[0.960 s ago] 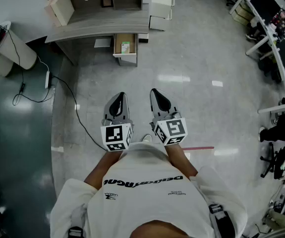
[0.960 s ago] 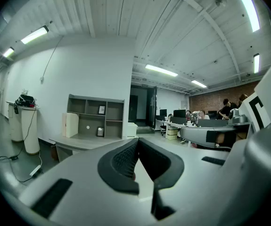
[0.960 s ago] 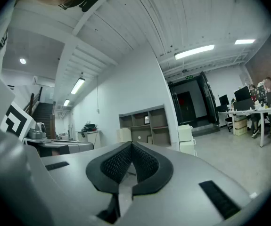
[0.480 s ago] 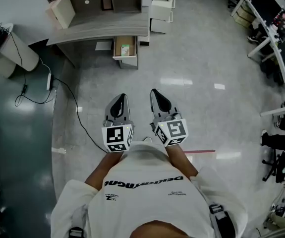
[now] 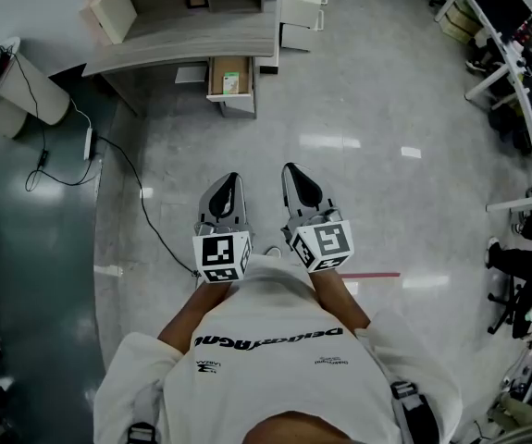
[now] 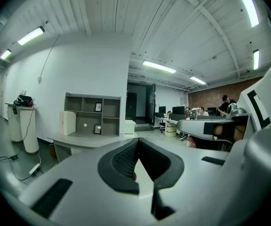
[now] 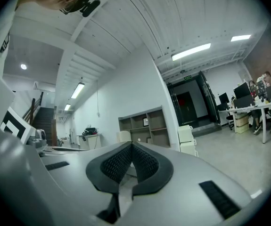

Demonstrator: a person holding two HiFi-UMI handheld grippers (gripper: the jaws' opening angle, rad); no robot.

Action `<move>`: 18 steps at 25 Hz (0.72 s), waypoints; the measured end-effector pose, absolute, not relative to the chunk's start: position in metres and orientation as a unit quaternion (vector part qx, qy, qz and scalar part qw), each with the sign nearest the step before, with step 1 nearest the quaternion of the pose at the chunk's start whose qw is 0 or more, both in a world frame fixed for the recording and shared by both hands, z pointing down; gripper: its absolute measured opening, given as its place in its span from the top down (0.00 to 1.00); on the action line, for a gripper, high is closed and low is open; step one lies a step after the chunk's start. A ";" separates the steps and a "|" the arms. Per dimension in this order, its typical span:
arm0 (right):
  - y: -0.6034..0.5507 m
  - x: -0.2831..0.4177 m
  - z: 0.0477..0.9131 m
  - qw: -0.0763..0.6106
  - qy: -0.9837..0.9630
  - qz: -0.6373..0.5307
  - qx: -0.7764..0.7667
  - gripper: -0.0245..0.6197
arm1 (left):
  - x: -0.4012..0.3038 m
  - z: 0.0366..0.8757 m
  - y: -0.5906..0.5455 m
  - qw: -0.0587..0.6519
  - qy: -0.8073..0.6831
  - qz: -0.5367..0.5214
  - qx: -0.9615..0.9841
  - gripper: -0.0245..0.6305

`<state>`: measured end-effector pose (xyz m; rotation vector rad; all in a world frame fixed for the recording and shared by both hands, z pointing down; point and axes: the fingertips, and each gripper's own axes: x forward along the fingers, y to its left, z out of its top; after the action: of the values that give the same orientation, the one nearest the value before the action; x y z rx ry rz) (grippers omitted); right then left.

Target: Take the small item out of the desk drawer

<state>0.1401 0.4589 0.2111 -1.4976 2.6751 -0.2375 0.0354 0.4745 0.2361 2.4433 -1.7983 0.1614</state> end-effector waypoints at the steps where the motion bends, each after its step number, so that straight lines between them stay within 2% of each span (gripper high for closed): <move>1: 0.456 0.139 0.212 0.033 0.870 -0.077 -0.486 0.91 | 0.035 0.238 0.472 0.053 -0.591 0.052 0.803 0.94; 18: 0.323 0.112 0.240 0.005 0.873 -0.088 -0.479 0.91 | 0.012 0.263 0.339 0.074 -0.595 0.049 0.798 0.94</move>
<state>0.1123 0.3234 0.2400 -1.4999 2.7360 -0.2770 0.0124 0.3385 0.2627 2.3968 -1.7875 0.1463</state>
